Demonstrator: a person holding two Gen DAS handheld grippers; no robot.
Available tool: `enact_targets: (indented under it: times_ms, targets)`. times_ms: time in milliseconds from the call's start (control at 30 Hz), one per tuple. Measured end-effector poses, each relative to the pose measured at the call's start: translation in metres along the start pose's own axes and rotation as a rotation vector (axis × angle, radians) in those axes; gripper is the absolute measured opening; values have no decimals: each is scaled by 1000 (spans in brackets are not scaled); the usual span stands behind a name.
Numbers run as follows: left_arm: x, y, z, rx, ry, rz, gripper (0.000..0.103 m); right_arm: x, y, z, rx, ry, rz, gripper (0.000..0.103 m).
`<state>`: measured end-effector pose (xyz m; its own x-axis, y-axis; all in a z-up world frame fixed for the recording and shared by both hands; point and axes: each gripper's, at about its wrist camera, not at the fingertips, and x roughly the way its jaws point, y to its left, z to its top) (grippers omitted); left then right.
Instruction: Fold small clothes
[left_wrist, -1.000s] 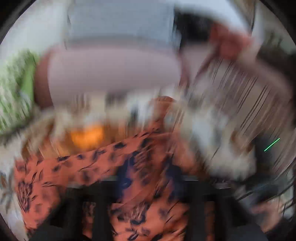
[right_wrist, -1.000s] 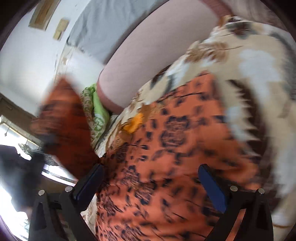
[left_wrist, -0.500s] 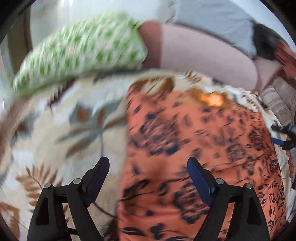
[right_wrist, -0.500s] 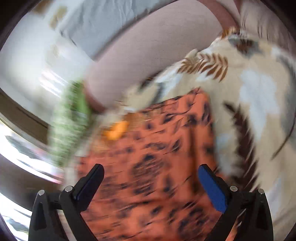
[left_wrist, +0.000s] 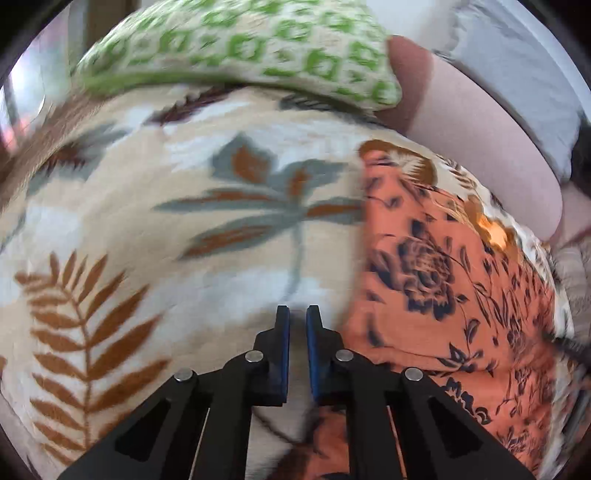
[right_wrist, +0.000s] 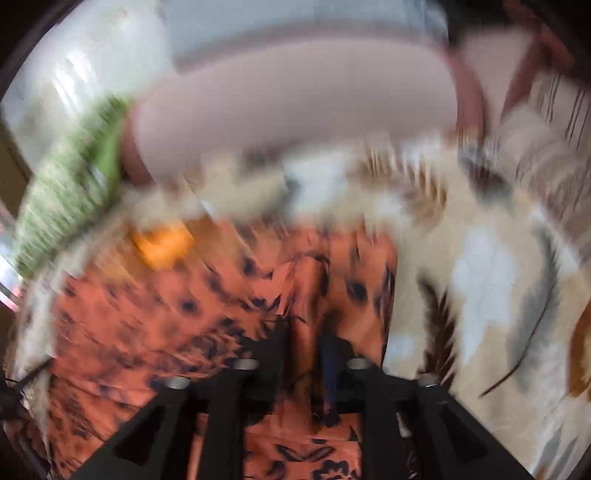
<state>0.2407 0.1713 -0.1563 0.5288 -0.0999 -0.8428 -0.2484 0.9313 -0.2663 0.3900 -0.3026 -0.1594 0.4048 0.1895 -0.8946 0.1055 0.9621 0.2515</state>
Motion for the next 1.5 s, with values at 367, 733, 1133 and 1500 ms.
enact_targets:
  times_ms: [367, 733, 1133, 1500]
  targets:
    - [36, -71, 54, 270, 1, -85, 68, -13, 3, 39, 14, -120, 125, 76]
    - [52, -68, 56, 197, -8, -11, 28, 7, 29, 48, -155, -161, -54, 23]
    - [-65, -32, -4, 234, -105, -93, 74, -45, 22, -4, -51, -196, 248, 91]
    - [-141, 23, -167, 175, 47, -156, 80, -142, -39, -131, 65, -89, 181, 85]
